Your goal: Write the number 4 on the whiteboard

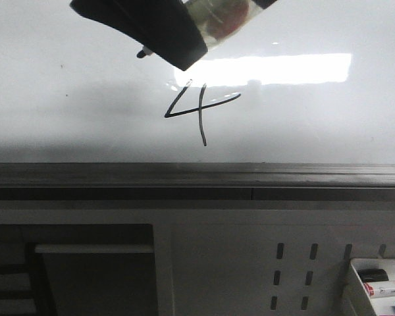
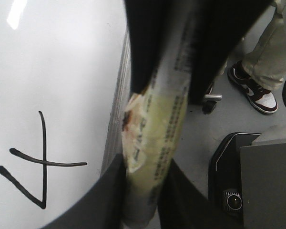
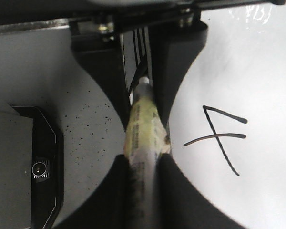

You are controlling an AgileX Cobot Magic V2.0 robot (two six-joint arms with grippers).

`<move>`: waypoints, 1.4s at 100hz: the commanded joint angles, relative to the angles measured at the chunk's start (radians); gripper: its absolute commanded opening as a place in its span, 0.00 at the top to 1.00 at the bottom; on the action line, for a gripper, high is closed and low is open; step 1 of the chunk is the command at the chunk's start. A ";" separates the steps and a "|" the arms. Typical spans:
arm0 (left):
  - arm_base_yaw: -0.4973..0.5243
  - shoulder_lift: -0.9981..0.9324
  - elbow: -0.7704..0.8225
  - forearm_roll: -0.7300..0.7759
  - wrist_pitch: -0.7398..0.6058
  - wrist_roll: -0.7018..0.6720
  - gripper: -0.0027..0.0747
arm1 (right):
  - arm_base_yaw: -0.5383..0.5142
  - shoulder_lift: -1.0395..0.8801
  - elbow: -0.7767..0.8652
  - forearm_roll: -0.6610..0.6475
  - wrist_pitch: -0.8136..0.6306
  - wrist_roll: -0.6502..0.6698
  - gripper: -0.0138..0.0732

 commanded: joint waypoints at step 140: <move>0.566 -0.393 0.492 0.080 -0.502 -0.640 0.99 | -0.232 -0.236 -0.018 -0.232 0.008 0.425 0.44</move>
